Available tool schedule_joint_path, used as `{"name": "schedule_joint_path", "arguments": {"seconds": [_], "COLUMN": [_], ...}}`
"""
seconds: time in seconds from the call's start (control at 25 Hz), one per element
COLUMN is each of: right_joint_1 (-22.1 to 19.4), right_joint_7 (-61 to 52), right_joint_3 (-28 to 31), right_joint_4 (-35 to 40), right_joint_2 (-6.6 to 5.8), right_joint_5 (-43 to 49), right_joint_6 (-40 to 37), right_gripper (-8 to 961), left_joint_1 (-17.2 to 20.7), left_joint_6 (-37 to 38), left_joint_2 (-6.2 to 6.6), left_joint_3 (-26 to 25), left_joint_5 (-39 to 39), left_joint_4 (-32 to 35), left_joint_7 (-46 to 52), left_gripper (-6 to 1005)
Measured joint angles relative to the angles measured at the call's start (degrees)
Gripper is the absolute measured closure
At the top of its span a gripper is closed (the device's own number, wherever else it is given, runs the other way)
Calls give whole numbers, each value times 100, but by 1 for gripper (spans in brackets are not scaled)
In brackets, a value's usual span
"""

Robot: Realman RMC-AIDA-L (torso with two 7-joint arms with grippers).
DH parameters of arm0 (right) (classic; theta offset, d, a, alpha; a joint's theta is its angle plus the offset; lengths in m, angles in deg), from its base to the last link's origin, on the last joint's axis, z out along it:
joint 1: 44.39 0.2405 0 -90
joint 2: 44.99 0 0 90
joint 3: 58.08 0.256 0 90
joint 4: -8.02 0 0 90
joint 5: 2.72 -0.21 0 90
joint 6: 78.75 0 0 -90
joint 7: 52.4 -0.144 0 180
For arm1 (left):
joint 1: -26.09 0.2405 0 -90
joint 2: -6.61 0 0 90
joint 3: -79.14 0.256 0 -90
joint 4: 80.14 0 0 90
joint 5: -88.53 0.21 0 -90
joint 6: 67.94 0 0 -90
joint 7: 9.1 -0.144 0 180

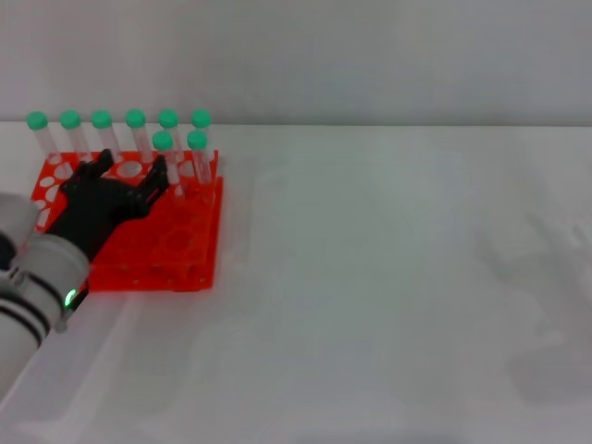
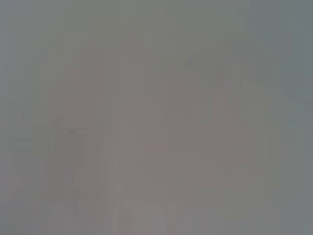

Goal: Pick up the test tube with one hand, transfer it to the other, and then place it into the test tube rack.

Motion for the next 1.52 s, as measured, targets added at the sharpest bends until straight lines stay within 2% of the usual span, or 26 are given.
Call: {"name": "schedule_joint_path", "arguments": {"seconds": [0.2, 0.44, 0.56, 0.68, 0.84, 1.52], "right_joint_1": [8, -9, -17, -23, -66, -210], "right_joint_7": [49, 51, 51, 51, 89, 279], "right_joint_3": [148, 413, 552, 624, 677, 733], "right_joint_4": [-8, -97, -171, -200, -210, -643], "right_joint_2": [-10, -10, -10, -11, -17, -27], "right_joint_5": [-6, -16, -18, -20, -21, -44], "right_joint_6": [-69, -145, -149, -149, -161, -157], "right_gripper": [79, 79, 79, 79, 79, 79], "left_joint_1": [539, 1411, 1601, 1679, 1734, 1346], "left_joint_6": [-706, -2244, -3024, -3398, -3405, -3237], "left_joint_2": [-7, -6, -19, -48, -73, -52], "left_joint_3": [-56, -102, -103, -83, -49, -27], "left_joint_5": [-83, -383, -732, -1157, -1453, -1422], "left_joint_4": [26, 158, 508, 782, 845, 851], "left_joint_7": [0, 2, 40, 74, 97, 424], "left_gripper": [291, 119, 119, 119, 120, 119]}}
